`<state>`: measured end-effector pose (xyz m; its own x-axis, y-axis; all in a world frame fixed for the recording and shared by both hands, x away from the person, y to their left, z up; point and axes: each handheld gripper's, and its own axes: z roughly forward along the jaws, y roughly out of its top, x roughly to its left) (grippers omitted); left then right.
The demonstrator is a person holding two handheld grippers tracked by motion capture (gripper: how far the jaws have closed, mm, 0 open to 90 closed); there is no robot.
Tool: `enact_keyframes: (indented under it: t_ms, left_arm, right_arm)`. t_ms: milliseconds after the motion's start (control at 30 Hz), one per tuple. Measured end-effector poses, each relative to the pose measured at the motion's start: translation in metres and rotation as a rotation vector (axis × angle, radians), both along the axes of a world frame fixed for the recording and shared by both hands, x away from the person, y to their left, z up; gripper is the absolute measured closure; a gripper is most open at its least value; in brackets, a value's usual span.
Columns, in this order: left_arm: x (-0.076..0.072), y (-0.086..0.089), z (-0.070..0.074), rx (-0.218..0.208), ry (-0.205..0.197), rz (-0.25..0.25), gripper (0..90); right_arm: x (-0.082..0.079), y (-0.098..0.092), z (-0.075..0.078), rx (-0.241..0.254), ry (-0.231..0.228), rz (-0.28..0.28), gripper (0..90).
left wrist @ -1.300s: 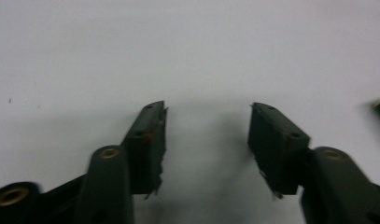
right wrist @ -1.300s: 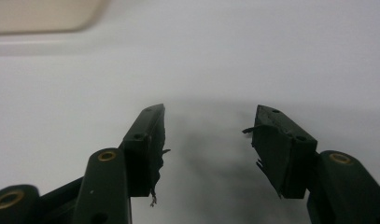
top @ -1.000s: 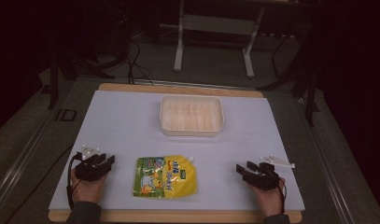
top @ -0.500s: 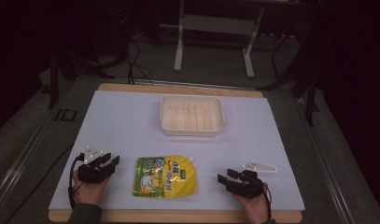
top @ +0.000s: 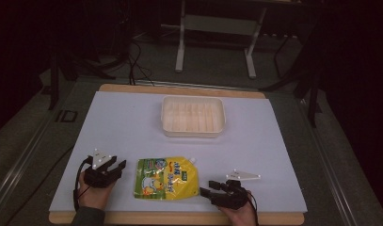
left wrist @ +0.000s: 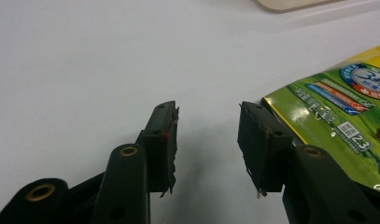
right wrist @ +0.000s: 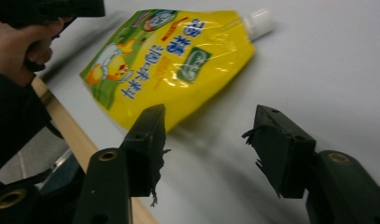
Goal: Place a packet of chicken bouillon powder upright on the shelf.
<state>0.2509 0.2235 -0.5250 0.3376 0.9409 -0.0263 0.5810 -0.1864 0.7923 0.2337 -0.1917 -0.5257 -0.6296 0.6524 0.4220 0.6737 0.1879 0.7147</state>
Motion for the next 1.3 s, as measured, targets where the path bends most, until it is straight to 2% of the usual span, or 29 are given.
enact_keyframes:
  t_ms: [300,400,500,600,700,767,1033,1167,1200,1267,1300]
  left_arm:
    - [-0.002,-0.012,0.001,0.024,-0.007,-0.049,59.4]
    - [-0.003,-0.014,0.002,0.027,-0.009,-0.061,61.2]
    - [-0.004,-0.016,0.002,0.025,-0.004,-0.076,63.7]
    - [-0.004,-0.018,0.002,0.025,0.001,-0.094,67.3]
    - [-0.004,-0.021,0.001,0.029,0.011,-0.113,67.9]
    - [-0.004,-0.022,0.0,0.033,0.017,-0.123,67.9]
    - [-0.003,-0.026,-0.002,0.037,0.033,-0.15,68.1]
    - [-0.003,-0.029,-0.004,0.043,0.047,-0.167,68.1]
    - [-0.003,-0.03,-0.004,0.047,0.051,-0.173,68.1]
    - [-0.002,-0.033,-0.006,0.059,0.06,-0.179,68.1]
    - [-0.002,-0.034,-0.007,0.06,0.064,-0.18,68.5]
  right_arm:
    - [-0.005,0.031,-0.008,0.003,0.031,0.044,37.4]
    - [-0.004,0.039,-0.011,-0.017,0.009,0.026,39.4]
    - [-0.001,0.045,-0.015,-0.024,0.031,0.015,40.4]
    - [-0.001,0.048,-0.016,-0.02,0.028,0.005,40.9]
    - [0.0,0.051,-0.018,0.013,0.029,-0.022,41.0]
    - [0.001,0.053,-0.019,0.011,0.026,-0.027,43.5]
    - [0.025,0.058,-0.018,0.02,0.054,-0.065,50.7]
    - [0.036,0.058,-0.018,0.066,0.086,-0.088,48.7]
    - [0.039,0.058,-0.018,0.09,0.097,-0.084,48.6]
    - [0.04,0.058,-0.016,0.104,0.099,-0.078,48.5]
    - [0.04,0.061,-0.012,0.126,0.09,-0.053,47.2]
